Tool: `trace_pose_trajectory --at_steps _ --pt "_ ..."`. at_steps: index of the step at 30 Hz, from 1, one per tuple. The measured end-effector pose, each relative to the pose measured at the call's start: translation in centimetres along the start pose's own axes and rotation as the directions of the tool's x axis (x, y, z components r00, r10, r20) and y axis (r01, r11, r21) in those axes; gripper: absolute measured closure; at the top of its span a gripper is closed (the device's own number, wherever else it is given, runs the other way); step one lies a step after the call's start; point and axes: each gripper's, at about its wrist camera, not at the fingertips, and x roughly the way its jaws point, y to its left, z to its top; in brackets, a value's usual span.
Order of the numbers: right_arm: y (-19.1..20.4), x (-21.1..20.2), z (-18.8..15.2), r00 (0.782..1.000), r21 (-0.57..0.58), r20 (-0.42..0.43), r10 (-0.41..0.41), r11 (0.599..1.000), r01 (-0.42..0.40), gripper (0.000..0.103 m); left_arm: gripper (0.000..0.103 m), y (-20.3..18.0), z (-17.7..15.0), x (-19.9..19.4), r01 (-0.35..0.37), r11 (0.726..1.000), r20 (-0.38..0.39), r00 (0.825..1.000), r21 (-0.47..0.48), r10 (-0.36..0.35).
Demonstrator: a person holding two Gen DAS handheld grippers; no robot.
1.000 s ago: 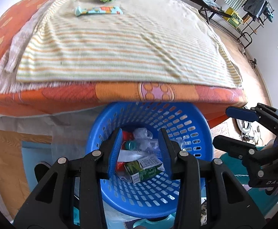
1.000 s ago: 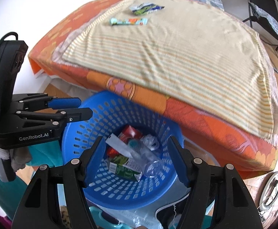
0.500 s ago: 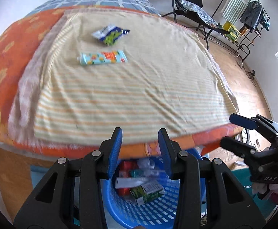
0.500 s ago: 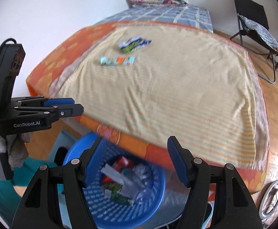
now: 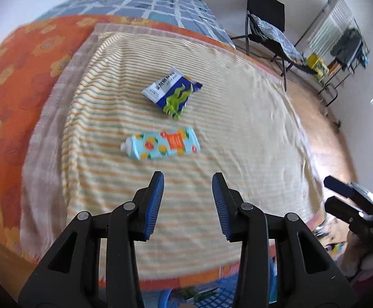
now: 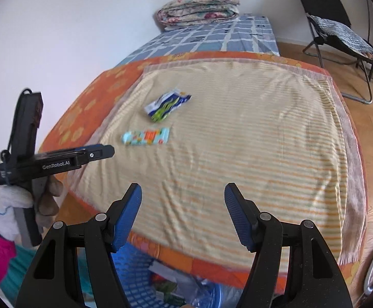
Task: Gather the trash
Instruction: 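Raise both open tools from the basket back toward the bed, then grasp the blue snack packet with the right tool while the left tool grasps the grapefruit-print tube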
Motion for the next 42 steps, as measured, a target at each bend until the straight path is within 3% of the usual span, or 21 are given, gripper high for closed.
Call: trace_pose_trajectory --at_steps 6,14,21,27,33,35,37,42 --pt "-0.6 1.2 2.7 0.999 0.078 -0.013 0.037 0.996 -0.036 0.036 0.064 1.6 3.7 2.8 -0.032 0.999 0.002 0.999 0.003 0.032" --pt "-0.3 2.6 4.8 0.998 0.103 -0.014 0.054 0.993 -0.053 0.036 0.064 2.1 6.3 7.2 -0.018 1.000 -0.064 0.998 0.022 0.020" --pt "-0.8 3.3 6.4 1.000 0.096 0.008 0.030 0.995 -0.031 0.036 0.064 2.3 6.6 9.5 -0.045 0.998 -0.108 0.993 0.044 0.049" --pt "-1.9 5.3 8.0 0.998 0.155 -0.006 0.060 0.986 -0.058 0.036 0.064 3.0 5.9 9.4 0.022 1.000 -0.156 0.987 0.015 -0.019" --pt "-1.9 8.6 9.9 0.990 0.238 -0.028 0.140 0.963 -0.130 0.037 0.062 1.3 4.2 8.9 0.037 0.992 -0.211 0.977 0.122 -0.010" --pt "-1.6 10.1 10.4 0.986 0.255 -0.044 0.161 0.956 -0.144 0.037 0.049 0.3 3.4 8.7 0.034 0.983 -0.217 0.976 0.180 0.006" --pt "-1.7 11.6 10.6 0.980 0.293 -0.059 0.188 0.942 -0.163 0.037 0.045 -0.5 2.8 8.7 0.024 0.976 -0.215 0.976 0.218 0.024" --pt "-2.2 15.0 11.0 0.968 0.402 -0.078 0.240 0.896 -0.190 0.037 0.045 -1.9 1.7 8.9 -0.025 0.951 -0.183 0.979 0.309 0.085"
